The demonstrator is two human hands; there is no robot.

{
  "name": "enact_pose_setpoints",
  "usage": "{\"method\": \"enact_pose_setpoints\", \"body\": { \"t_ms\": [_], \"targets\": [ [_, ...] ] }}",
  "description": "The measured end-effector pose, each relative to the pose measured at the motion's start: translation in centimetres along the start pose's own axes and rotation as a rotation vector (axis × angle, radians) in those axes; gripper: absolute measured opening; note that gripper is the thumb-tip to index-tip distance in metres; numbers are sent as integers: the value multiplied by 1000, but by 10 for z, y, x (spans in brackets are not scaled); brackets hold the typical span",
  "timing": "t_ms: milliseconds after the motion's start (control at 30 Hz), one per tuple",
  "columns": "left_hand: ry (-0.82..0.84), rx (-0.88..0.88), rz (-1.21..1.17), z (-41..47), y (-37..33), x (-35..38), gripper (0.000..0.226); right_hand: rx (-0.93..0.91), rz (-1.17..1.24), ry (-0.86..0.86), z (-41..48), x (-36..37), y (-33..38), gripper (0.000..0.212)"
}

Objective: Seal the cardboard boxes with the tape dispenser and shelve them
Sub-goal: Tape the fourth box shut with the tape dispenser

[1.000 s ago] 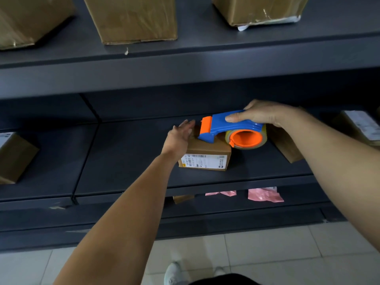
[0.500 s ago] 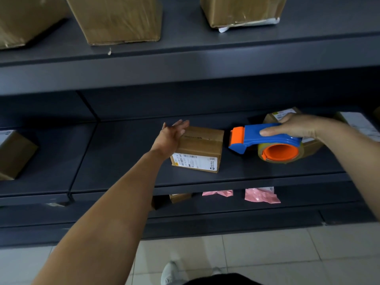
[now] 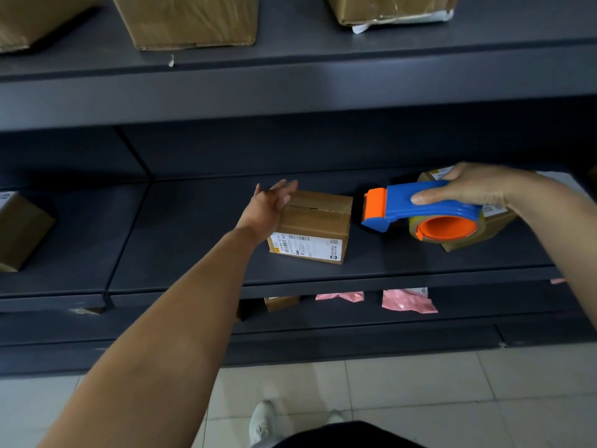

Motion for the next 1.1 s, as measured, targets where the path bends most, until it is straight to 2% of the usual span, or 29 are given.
{"method": "enact_pose_setpoints", "body": {
  "t_ms": [100, 167, 233, 300, 367, 500, 567, 633, 733, 800, 900, 967, 1100],
  "targets": [
    [-21, 37, 12, -3, -8, -4, 40, 45, -38, -49, 9, 9, -1, 69],
    [-27, 57, 37, -5, -13, -4, 41, 57, -49, -66, 17, 17, -3, 66],
    [15, 61, 269, -4, -14, -1, 50, 63, -34, -49, 22, 22, -3, 62],
    [21, 52, 516, -2, -18, 4, 70, 58, -30, -50, 23, 21, -2, 58],
    [26, 96, 580, -5, -41, 16, 78, 55, -33, -38, 24, 21, 1, 58],
    [127, 170, 490, -9, -78, 47, 54, 56, -53, -40, 25, 22, 2, 59],
    [192, 194, 493, -8, -80, 50, 56, 41, -72, -64, 26, 21, 3, 58],
    [273, 211, 525, -7, -77, 50, 66, 50, -70, -72, 26, 22, 1, 60],
    [388, 208, 498, -7, -76, 49, 101, 74, -21, -71, 25, 24, -5, 68],
    [372, 230, 531, -4, -79, 47, 111, 85, -1, -73, 22, 25, -8, 74],
    [283, 244, 507, -4, -80, 42, 106, 73, 29, -62, 19, 27, -7, 74],
    [250, 222, 394, -8, -77, 35, 105, 47, 48, -55, 14, 27, 1, 68],
    [182, 58, 25, -5, -49, 0, 105, -55, 57, -99, 1, 15, 42, 52]
  ]
}}
Point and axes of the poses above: each hand's wrist, its own z-axis towards the middle knuckle, its own x-axis out of the palm, y = z × x, the point moved 5 cm from there along z, towards the middle knuckle, and after that the axes turned 10 degrees about z, right-handed, at the moved point
